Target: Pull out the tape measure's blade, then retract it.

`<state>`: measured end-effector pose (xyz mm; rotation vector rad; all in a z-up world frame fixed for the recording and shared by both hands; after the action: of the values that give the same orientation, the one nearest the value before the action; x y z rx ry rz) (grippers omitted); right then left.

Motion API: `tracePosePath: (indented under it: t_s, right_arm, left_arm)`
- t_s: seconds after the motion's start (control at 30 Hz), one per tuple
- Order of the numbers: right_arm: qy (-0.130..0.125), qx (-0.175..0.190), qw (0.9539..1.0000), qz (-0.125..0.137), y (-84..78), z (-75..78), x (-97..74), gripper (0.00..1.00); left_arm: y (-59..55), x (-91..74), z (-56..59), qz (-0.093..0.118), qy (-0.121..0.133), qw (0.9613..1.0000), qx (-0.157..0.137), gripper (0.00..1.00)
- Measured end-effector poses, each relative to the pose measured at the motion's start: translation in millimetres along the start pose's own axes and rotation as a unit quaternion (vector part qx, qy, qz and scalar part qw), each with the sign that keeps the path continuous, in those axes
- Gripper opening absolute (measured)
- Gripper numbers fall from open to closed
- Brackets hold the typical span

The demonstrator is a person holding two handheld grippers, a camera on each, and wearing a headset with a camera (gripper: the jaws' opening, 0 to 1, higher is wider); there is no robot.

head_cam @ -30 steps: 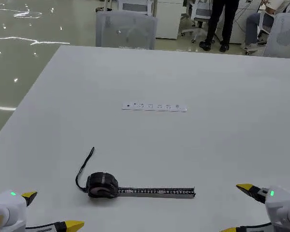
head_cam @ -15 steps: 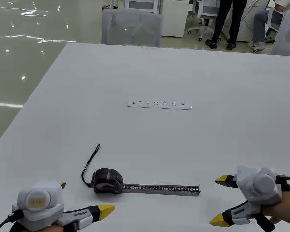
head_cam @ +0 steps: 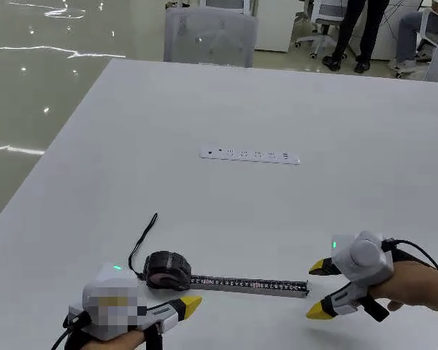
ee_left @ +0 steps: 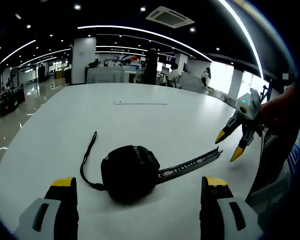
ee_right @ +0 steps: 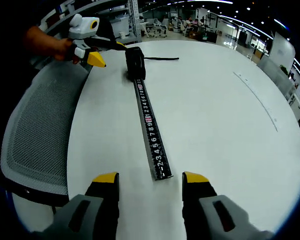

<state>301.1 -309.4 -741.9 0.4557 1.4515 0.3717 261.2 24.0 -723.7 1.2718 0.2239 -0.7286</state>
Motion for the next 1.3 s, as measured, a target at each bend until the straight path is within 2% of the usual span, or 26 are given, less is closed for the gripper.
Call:
tracePosePath:
  t_s: [0.07, 0.17, 0.27, 0.3, 0.37, 0.5, 0.57, 0.7, 0.8, 0.83, 0.97, 1.0, 1.1, 1.17, 1.27, 1.3]
  right_arm:
    - [0.003, -0.008, 1.0000, -0.005, 0.5, 2.1, 3.3, 0.48]
    - [0.003, -0.012, 0.9999, -0.006, 0.5, 2.6, 4.0, 0.38]
    - [0.008, -0.032, 0.9993, -0.017, 0.8, 5.5, 8.4, 0.36]
    - [0.021, -0.044, 0.9982, -0.034, -3.9, 8.8, 14.6, 0.34]
    - [0.025, -0.042, 0.9981, -0.038, -5.9, 10.0, 15.1, 0.32]
    - [0.023, -0.041, 0.9981, -0.039, -8.6, 12.1, 15.1, 0.24]
    - [0.031, -0.026, 0.9985, -0.036, -7.4, 11.2, 15.5, 0.21]
    - [0.026, -0.038, 0.9981, -0.041, -5.7, 13.6, 16.3, 0.15]
    - [0.032, -0.039, 0.9977, -0.046, -4.8, 14.6, 16.3, 0.15]
    - [0.034, -0.044, 0.9972, -0.051, -4.3, 15.0, 17.0, 0.15]
    - [0.031, -0.079, 0.9893, -0.119, 5.5, 12.1, 20.3, 0.15]
    - [0.031, -0.086, 0.9875, -0.128, 7.4, 11.5, 21.2, 0.15]
    - [0.033, -0.090, 0.9860, -0.136, 9.5, 10.3, 23.0, 0.15]
    - [0.032, -0.045, 0.9885, -0.141, 7.9, 12.7, 21.5, 0.14]
    - [0.038, -0.060, 0.9885, -0.134, 5.9, 15.6, 22.8, 0.14]
    - [0.031, -0.038, 0.9899, -0.133, 5.8, 13.7, 22.0, 0.14]
  left_arm:
    - [0.6, 1.3, 2.4, 0.004, -0.002, 1.0000, 0.003, 1.00]
    - [0.8, 1.5, 2.9, 0.006, -0.002, 1.0000, 0.004, 1.00]
    - [1.6, 4.5, 7.7, 0.010, -0.005, 0.9998, 0.017, 1.00]
    - [1.7, 7.9, 11.0, 0.010, -0.010, 0.9998, 0.013, 1.00]
    - [1.9, 8.4, 11.4, 0.013, -0.008, 0.9999, 0.007, 1.00]
    - [2.3, 10.1, 10.0, 0.018, -0.003, 0.9998, -0.002, 0.99]
    - [1.1, 12.5, 8.3, 0.019, -0.003, 0.9998, -0.010, 0.98]
    - [1.7, 14.9, 6.4, 0.024, 0.004, 0.9996, -0.013, 0.95]
    - [3.6, 19.0, 3.5, 0.022, 0.009, 0.9995, -0.023, 0.92]
    - [4.0, 19.9, 2.7, 0.022, 0.012, 0.9993, -0.028, 0.92]
    - [5.3, 24.4, -1.2, 0.027, 0.023, 0.9982, -0.048, 0.86]
    - [5.3, 24.5, -1.3, 0.027, 0.027, 0.9980, -0.051, 0.83]
    - [3.3, 27.7, -2.4, 0.026, 0.036, 0.9973, -0.058, 0.79]
    - [1.9, 30.0, -3.4, 0.023, 0.044, 0.9970, -0.060, 0.78]
    - [1.6, 33.6, -5.3, 0.018, 0.055, 0.9968, -0.055, 0.76]
    - [1.7, 34.5, -5.5, 0.018, 0.055, 0.9968, -0.054, 0.74]
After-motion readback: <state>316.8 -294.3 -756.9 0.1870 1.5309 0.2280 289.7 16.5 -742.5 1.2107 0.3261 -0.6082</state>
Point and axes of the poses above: the centre of the closed fingertips' face, and the gripper's own axes: x roughly forward along the fingers, z roughly to its right, y roughly out of its top, the point moved 8 cm from there along -x, roughly backward along the fingers, and after that the axes turned 13 degrees about -x, right-handed, at the moved point
